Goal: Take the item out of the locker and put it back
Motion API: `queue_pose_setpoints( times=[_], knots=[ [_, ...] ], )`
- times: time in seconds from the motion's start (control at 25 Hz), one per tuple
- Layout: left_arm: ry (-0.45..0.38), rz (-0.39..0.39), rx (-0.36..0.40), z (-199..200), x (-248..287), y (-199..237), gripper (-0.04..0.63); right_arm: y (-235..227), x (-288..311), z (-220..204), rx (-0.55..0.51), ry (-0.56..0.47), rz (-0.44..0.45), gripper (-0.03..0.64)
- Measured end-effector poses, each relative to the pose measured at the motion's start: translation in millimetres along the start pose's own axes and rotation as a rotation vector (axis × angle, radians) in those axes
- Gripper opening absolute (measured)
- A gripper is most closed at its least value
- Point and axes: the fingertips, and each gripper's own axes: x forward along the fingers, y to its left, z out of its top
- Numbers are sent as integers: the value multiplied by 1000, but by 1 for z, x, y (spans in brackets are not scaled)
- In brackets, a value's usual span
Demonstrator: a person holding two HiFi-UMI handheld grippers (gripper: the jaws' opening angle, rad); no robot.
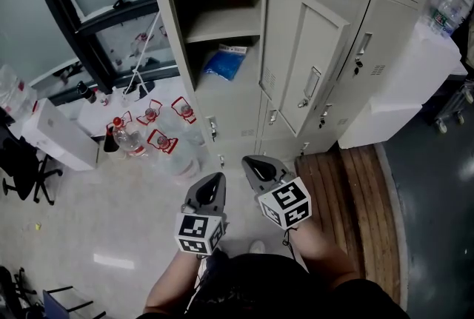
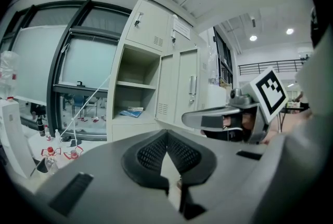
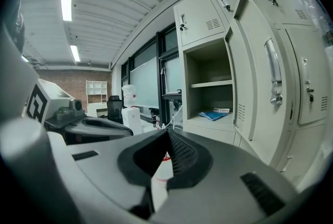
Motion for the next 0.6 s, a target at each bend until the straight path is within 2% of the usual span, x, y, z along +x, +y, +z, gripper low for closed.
queue_pose_setpoints(
  times=[0.6],
  knots=[
    [-1, 0, -2, -2, 1, -7, 5, 0, -4, -2, -7, 5, 10, 0]
  ],
)
